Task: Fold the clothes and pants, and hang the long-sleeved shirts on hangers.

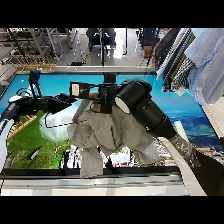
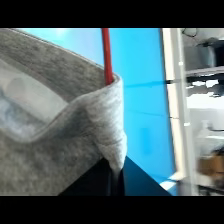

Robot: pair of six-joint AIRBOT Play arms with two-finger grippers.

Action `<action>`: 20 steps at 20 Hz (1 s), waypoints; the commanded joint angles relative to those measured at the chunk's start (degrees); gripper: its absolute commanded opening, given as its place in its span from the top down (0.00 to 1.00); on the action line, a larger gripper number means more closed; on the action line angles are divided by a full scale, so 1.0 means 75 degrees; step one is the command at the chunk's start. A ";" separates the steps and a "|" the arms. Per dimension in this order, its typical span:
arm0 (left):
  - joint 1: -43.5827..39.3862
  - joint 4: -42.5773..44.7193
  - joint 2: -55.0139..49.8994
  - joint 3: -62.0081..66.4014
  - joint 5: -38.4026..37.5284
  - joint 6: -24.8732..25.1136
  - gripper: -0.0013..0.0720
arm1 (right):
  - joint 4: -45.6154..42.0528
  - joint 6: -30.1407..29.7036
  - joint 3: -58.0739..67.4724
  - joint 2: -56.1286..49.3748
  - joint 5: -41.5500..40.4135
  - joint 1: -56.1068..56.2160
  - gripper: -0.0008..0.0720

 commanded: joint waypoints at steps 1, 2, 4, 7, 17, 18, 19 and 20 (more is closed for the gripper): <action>0.0323 0.0787 0.0003 0.0414 0.0647 -0.1539 0.01 | 0.0175 -0.0026 -0.0003 -0.0041 0.1288 -0.0131 0.95; 0.0481 0.1116 0.0006 0.0705 0.0737 -0.2002 0.01 | 0.0300 -0.0023 -0.0029 -0.0041 0.1562 -0.0245 0.96; 0.0772 0.1842 0.0017 0.1478 0.1221 -0.2844 0.01 | 0.0490 -0.0026 -0.0198 -0.0038 0.1740 -0.0478 0.96; 0.0871 0.3806 0.0029 0.2751 0.2474 -0.4348 0.03 | 0.0685 0.0181 -0.0434 -0.0038 0.1606 -0.0603 0.96; -0.0909 0.7536 0.0775 0.2940 0.2393 -0.9573 0.23 | -0.1547 0.6618 0.0178 0.0000 0.1163 -0.1603 0.95; -0.1431 0.7539 0.0796 0.2664 0.2428 -0.9597 0.23 | -0.1547 0.6615 0.0303 0.0000 0.1177 -0.1635 0.95; -0.1947 0.7568 0.0796 0.2433 0.2643 -0.9594 0.23 | -0.1524 0.6615 0.0420 0.0000 0.1174 -0.1652 0.95; -0.2515 0.7670 0.0796 0.2200 0.3130 -0.9620 0.23 | -0.1518 0.6615 0.0504 0.0000 0.1177 -0.1652 0.95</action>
